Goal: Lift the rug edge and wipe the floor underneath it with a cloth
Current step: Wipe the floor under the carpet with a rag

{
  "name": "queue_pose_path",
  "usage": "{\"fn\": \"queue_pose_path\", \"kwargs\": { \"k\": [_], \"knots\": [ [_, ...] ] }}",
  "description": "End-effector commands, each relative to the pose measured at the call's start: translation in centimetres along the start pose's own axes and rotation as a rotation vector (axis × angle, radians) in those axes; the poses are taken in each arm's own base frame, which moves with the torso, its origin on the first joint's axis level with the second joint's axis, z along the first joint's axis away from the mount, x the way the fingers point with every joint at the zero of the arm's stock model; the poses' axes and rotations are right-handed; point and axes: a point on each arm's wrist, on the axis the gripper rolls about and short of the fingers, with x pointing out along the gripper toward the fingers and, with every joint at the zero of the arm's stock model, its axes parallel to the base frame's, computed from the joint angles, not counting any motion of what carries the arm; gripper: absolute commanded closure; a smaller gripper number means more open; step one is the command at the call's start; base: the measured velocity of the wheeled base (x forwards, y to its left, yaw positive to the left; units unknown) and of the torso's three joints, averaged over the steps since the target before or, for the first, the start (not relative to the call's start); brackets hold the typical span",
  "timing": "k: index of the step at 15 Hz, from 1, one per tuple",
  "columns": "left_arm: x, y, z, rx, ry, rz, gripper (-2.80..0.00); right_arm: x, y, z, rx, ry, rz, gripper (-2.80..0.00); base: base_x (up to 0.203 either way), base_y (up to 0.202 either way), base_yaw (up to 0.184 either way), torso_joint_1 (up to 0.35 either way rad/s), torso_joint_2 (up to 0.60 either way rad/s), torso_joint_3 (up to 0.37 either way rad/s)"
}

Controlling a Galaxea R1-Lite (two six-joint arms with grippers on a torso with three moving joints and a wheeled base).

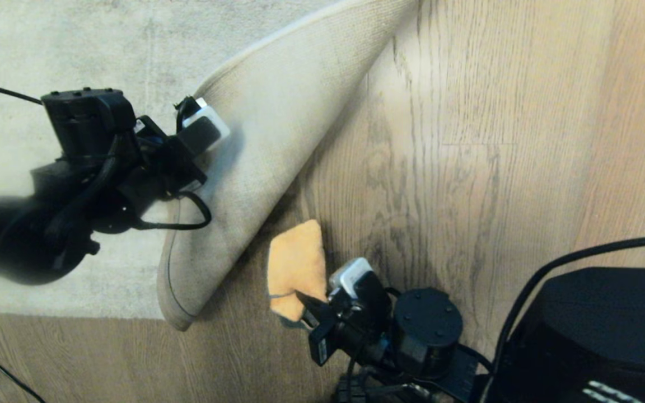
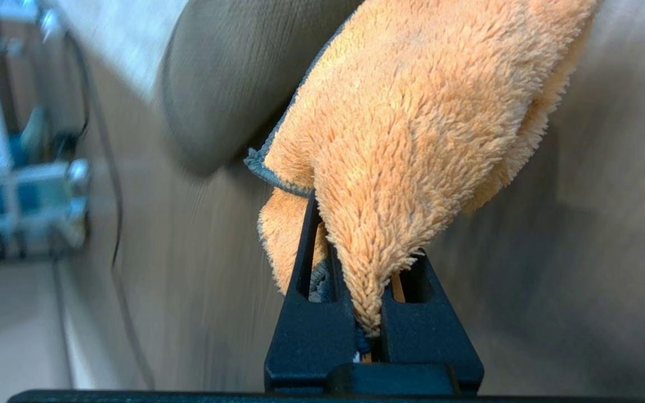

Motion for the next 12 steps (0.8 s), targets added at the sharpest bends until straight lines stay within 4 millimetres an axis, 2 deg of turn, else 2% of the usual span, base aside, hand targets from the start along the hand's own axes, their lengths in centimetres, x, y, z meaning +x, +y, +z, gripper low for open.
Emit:
{"fn": "queue_pose_path", "kwargs": {
  "k": [1, 4, 7, 9, 12],
  "knots": [
    [0.1, 0.0, -0.1, 0.002, -0.001, 0.01, 0.0, 3.1, 0.7, -3.2, 0.003, -0.015, -0.012, 0.0, 0.0, 0.0, 0.0, 0.0, 0.0, 0.0],
    [0.1, 0.0, 0.0, -0.001, 0.003, 0.018, 0.0, 4.9, -0.5, -3.6, 0.009, -0.051, -0.054, 0.0, 0.0, 0.0, 0.0, 0.0, 0.0, 0.0],
    [0.1, -0.2, -0.2, 0.002, 0.007, 0.013, 0.0, 5.4, -4.2, -2.7, 0.008, -0.083, -0.144, 0.0, 0.0, 0.0, 0.0, 0.0, 0.0, 0.0],
    [0.1, -0.2, -0.2, 0.003, 0.007, 0.011, 0.0, 5.6, -7.6, -0.8, 0.003, -0.129, -0.221, 0.0, 0.0, 0.0, 0.0, 0.0, 0.0, 0.0],
    [0.4, -0.5, -0.2, 0.006, 0.011, 0.005, 0.0, 5.8, -12.6, 3.7, -0.01, -0.216, -0.333, 0.0, 0.0, 0.0, 0.0, 0.0, 0.0, 0.0]
  ]
}}
